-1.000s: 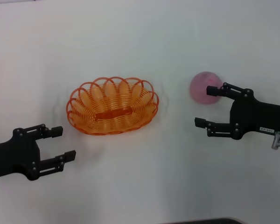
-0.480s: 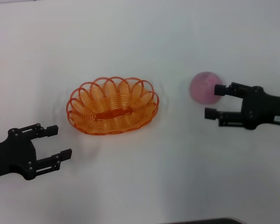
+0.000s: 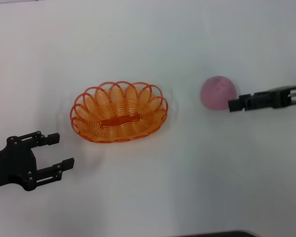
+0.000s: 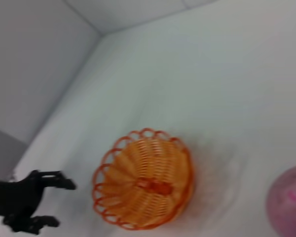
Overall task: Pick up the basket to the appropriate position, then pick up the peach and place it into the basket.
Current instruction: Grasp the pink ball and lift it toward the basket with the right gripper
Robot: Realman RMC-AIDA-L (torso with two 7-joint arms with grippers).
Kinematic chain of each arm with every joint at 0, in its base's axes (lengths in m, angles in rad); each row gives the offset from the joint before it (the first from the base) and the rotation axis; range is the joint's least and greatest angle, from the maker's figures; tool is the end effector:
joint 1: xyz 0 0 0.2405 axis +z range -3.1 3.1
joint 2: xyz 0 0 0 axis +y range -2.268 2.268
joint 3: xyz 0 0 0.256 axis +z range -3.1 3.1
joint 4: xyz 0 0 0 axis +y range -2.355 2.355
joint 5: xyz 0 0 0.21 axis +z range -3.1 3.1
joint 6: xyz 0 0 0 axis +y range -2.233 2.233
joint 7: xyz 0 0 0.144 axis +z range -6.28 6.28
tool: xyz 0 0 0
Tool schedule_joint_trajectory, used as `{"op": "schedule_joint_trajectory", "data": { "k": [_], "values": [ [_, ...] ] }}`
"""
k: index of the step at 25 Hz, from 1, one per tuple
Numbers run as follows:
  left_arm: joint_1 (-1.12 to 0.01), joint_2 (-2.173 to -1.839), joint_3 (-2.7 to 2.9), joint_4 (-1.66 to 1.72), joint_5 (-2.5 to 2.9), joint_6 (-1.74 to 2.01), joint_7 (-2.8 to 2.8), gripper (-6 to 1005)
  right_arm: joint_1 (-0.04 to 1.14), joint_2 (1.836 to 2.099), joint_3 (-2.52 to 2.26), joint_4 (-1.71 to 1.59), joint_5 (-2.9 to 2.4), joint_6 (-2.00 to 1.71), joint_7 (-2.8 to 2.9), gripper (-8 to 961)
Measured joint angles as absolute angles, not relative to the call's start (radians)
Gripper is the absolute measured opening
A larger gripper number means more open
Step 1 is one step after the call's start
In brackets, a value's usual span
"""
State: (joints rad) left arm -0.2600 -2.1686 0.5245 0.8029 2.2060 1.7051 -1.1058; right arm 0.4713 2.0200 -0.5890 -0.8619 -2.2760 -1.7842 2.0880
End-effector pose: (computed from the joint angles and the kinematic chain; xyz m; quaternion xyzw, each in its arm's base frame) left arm -0.3289 0.2310 -0.0039 -0.9487 -0.1962 -0.1925 0.1563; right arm 0.2967 0.2991 0.0525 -0.8466 0.5084 0.1498 0.0473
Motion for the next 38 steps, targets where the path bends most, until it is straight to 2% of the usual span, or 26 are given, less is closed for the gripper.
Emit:
{"op": "schedule_joint_trajectory", "data": {
  "k": [7,12,18,38],
  "values": [
    [-0.259,-2.169,0.525,0.804,2.211,1.707,-1.106,703,0.559,2.028,-0.654,-1.067,-2.448,-1.789,2.366,916],
    [-0.259,-2.169,0.522,0.803,2.225,1.710,-1.106,703,0.665,2.031,-0.695,-1.120,-2.618,-1.798,2.483,917],
    [-0.259,-2.169,0.515,0.804,2.226,1.717,-1.106,703,0.735,2.037,-0.712,-1.145,-2.710,-1.795,2.521,919],
    [-0.263,-2.167,0.506,0.805,2.226,1.718,-1.106,702,0.783,2.074,-0.917,-1.066,-2.721,-1.637,2.607,922]
  ]
}}
